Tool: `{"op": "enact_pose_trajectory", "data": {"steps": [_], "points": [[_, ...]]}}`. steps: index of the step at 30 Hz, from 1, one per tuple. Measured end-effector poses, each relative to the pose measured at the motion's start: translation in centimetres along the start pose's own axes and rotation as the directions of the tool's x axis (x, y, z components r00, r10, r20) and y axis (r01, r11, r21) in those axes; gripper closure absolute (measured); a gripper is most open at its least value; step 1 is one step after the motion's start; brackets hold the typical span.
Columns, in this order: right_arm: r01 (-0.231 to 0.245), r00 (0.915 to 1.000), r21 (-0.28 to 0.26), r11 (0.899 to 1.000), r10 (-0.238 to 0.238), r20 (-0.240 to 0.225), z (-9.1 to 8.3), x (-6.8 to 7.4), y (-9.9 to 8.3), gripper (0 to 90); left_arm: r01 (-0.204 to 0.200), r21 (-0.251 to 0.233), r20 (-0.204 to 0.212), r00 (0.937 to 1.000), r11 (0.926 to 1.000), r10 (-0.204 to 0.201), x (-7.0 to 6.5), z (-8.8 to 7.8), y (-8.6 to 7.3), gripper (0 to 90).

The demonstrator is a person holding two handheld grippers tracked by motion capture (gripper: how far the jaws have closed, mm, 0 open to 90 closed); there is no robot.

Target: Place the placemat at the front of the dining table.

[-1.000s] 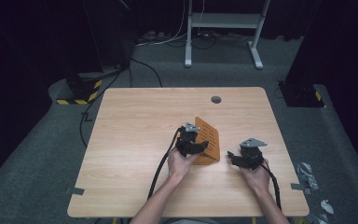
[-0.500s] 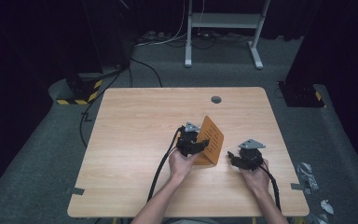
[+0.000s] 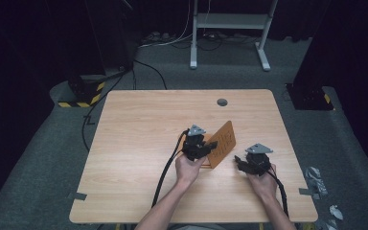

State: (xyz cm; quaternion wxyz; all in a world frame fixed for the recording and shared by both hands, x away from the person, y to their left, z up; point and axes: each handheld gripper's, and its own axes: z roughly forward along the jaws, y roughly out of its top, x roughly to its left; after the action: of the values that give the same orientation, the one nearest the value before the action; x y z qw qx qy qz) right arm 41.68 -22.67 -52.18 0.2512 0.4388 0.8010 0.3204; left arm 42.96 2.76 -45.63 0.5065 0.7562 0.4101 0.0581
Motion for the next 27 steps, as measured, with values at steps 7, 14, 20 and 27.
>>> {"op": "enact_pose_trajectory", "data": {"steps": [7,14,20,27], "points": [[-0.002,1.0,0.001,1.0,0.002,0.002,0.0,0.0,0.0,36.0,0.009,-0.015,-0.001,1.0,0.9999,-0.009,0.2,-0.8,0.3,86.0],[0.022,0.9996,-0.005,1.0,-0.022,0.018,-0.1,0.2,0.0,36.4,0.009,-0.016,-0.017,0.9998,0.9998,-0.009,0.6,-1.5,0.3,86.1],[0.023,0.9996,-0.005,1.0,-0.022,0.016,0.0,0.2,0.0,36.4,0.038,-0.034,-0.012,0.9992,0.9987,-0.039,1.1,-2.3,0.5,86.1],[0.026,0.9996,-0.006,1.0,-0.026,0.014,0.0,0.1,0.0,36.5,0.061,-0.047,-0.001,0.9981,0.997,-0.061,1.7,-3.4,0.6,86.0]]}}
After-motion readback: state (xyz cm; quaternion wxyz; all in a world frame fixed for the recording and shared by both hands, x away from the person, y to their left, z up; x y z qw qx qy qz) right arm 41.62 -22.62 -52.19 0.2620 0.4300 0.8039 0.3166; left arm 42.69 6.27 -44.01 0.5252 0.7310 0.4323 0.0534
